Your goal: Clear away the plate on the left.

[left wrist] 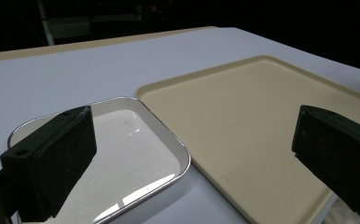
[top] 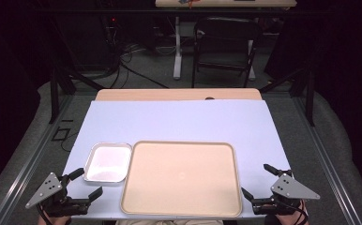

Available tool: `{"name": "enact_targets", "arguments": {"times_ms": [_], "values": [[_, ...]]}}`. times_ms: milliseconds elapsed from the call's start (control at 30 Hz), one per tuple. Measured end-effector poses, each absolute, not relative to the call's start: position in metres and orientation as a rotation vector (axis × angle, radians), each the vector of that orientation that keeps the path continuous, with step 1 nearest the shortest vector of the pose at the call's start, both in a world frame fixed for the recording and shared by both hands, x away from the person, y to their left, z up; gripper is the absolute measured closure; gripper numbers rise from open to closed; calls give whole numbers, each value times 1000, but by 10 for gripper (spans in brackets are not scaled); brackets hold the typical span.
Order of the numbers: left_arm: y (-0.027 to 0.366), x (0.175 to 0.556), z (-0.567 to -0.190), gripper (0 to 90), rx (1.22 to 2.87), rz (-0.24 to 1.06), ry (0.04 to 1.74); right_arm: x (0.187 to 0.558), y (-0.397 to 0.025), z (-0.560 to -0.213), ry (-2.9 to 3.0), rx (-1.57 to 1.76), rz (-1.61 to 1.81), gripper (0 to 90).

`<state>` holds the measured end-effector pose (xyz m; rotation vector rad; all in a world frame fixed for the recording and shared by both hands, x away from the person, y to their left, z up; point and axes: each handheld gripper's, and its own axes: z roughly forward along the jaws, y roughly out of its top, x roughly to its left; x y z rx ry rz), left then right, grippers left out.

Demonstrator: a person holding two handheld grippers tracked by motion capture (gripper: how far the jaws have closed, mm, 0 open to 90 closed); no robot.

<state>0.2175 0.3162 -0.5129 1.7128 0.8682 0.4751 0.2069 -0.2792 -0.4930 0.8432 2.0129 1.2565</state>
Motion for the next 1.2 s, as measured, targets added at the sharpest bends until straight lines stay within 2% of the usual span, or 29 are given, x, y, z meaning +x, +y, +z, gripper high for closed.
{"name": "enact_targets", "arguments": {"times_ms": [667, 900, 1200], "values": [[312, 231, -505, 6, 1851, 424, 991, 211, -278, -493, 2031, 872, 1231, 0], [315, 243, -504, 33, 1850, 415, 1053, 211, -278, -494, 2033, 878, 1227, 0], [320, 264, -504, 16, 1835, 405, 1117, 212, -278, -494, 2037, 882, 1226, 0]]}}
